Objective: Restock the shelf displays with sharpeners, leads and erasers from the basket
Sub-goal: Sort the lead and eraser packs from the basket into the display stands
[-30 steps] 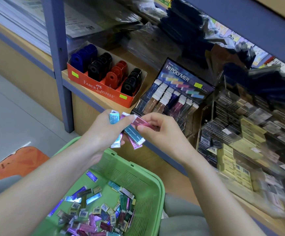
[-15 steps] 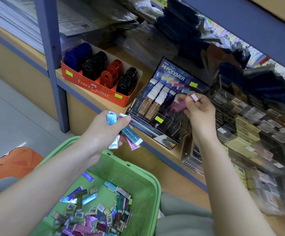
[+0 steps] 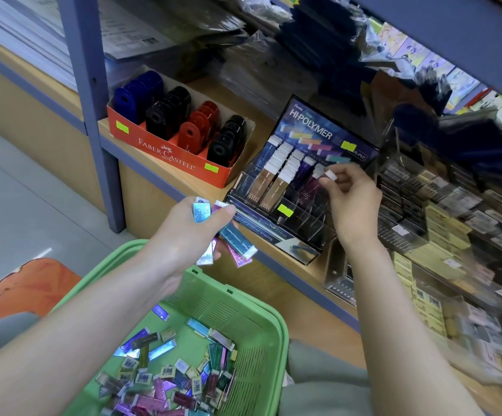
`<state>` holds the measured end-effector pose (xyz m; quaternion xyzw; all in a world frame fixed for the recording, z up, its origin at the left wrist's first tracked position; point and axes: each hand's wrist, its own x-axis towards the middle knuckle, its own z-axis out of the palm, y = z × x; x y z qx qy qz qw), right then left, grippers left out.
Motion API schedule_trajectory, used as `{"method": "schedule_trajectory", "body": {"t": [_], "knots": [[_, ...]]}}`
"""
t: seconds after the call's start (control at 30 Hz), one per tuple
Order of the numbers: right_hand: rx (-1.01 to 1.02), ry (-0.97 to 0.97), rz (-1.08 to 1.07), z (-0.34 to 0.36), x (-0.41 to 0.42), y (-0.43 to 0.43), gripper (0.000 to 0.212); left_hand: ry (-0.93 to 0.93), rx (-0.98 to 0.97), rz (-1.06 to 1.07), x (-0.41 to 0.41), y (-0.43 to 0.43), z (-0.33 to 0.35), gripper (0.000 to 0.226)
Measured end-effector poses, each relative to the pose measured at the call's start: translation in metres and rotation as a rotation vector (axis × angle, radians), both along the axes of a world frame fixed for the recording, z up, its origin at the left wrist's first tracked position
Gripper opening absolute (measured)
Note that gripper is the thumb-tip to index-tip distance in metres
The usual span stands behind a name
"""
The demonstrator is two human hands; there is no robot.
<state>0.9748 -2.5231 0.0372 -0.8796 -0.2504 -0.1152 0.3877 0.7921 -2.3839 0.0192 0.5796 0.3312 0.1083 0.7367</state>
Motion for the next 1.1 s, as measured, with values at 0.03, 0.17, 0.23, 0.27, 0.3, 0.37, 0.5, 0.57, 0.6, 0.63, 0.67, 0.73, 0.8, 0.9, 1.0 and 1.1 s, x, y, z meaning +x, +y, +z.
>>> {"method": "schedule_trajectory", "body": {"t": [0.03, 0.17, 0.23, 0.27, 0.3, 0.37, 0.5, 0.57, 0.6, 0.63, 0.67, 0.73, 0.8, 0.9, 1.0, 1.1], "knots": [[-0.021, -0.012, 0.007, -0.001, 0.001, 0.001, 0.013, -0.002, -0.003, -0.001, 0.0, -0.001, 0.0, 0.032], [-0.155, -0.078, -0.003, -0.008, 0.005, 0.004, 0.013, 0.003, -0.011, 0.001, 0.0, -0.002, -0.002, 0.031], [-0.198, -0.108, -0.023, -0.009, 0.006, 0.006, 0.016, 0.001, -0.017, 0.009, 0.0, -0.001, -0.002, 0.031], [-0.204, -0.117, -0.029, -0.009, 0.006, 0.007, 0.018, -0.002, -0.02, 0.012, 0.0, -0.001, -0.002, 0.031], [-0.201, -0.124, -0.035, -0.009, 0.005, 0.007, 0.02, -0.004, -0.022, 0.015, 0.0, -0.001, -0.002, 0.031], [-0.176, -0.136, -0.042, -0.008, 0.001, 0.009, 0.022, 0.0, -0.016, 0.021, 0.0, -0.001, -0.002, 0.032], [-0.221, -0.167, -0.068, -0.006, 0.0, 0.006, 0.017, 0.009, -0.014, 0.032, 0.002, 0.0, -0.003, 0.037], [-0.193, -0.195, -0.082, 0.0, -0.001, 0.005, 0.014, 0.013, -0.011, 0.038, 0.002, 0.0, -0.004, 0.038], [-0.147, -0.196, -0.078, 0.004, -0.004, 0.005, 0.014, 0.018, -0.011, 0.046, 0.003, 0.001, -0.005, 0.039], [-0.102, -0.186, -0.062, 0.009, -0.01, 0.006, 0.014, 0.023, -0.02, 0.056, 0.003, 0.002, -0.005, 0.039], [-0.072, -0.156, -0.03, 0.013, -0.018, 0.008, 0.015, 0.025, -0.036, 0.065, 0.003, 0.003, -0.006, 0.038], [-0.055, -0.034, 0.092, 0.02, -0.04, 0.011, 0.021, 0.021, -0.076, 0.082, 0.004, 0.004, -0.006, 0.034], [-0.09, 0.162, 0.239, 0.024, -0.066, 0.015, 0.03, 0.012, -0.107, 0.096, 0.005, 0.003, -0.006, 0.027], [-0.235, 0.443, 0.393, 0.022, -0.091, 0.02, 0.028, -0.006, -0.134, 0.121, 0.006, 0.0, -0.004, 0.021], [-0.286, 0.558, 0.474, 0.018, -0.098, 0.024, 0.022, 0.0, -0.117, 0.133, 0.005, -0.003, -0.003, 0.024], [-0.229, 0.611, 0.481, 0.019, -0.098, 0.024, 0.019, -0.017, -0.129, 0.109, 0.004, -0.003, 0.0, 0.025]]}}
